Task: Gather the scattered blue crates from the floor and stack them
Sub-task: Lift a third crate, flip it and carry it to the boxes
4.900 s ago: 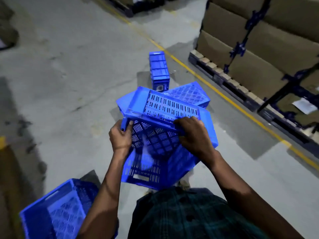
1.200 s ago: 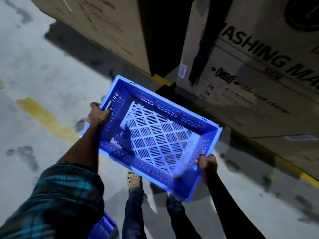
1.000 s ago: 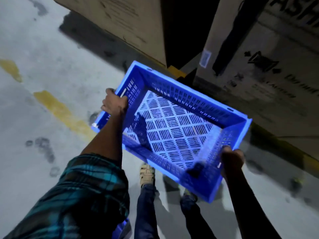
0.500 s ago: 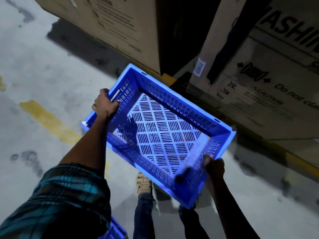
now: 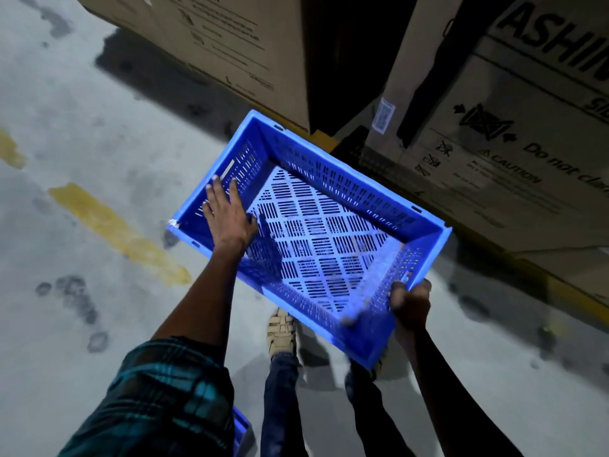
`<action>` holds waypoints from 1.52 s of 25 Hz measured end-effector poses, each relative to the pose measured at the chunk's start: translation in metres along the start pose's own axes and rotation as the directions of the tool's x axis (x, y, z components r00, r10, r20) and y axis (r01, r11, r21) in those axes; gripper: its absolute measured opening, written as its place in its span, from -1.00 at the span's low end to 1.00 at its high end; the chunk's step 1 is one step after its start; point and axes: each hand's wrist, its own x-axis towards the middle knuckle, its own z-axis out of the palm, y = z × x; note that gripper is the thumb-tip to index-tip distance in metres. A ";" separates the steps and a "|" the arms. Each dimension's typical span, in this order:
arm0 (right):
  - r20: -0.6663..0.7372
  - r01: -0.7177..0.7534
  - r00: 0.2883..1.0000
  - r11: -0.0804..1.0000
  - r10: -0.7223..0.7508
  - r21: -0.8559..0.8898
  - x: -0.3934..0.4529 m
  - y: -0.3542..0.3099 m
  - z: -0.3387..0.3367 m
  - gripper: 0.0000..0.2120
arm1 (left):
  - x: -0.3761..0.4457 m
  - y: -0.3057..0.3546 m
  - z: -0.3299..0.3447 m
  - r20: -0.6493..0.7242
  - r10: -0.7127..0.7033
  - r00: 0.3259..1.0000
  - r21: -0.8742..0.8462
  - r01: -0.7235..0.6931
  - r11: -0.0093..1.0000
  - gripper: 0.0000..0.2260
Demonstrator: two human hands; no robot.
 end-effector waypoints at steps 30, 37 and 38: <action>0.216 0.289 0.939 0.955 -0.269 -0.066 -0.047 0.010 -0.041 -0.64 | -0.199 0.073 0.060 0.240 0.185 0.953 -0.062 -0.175 0.983 -0.61; 0.343 0.078 0.939 0.982 -0.015 -0.171 -0.044 -0.013 -0.057 -0.71 | -0.218 0.074 0.041 0.392 0.301 0.869 0.004 -0.329 0.944 -0.57; 0.359 0.078 0.933 0.980 -0.007 -0.183 -0.050 -0.012 -0.059 -0.70 | -0.221 0.071 0.038 0.406 0.297 0.864 0.018 -0.333 0.943 -0.58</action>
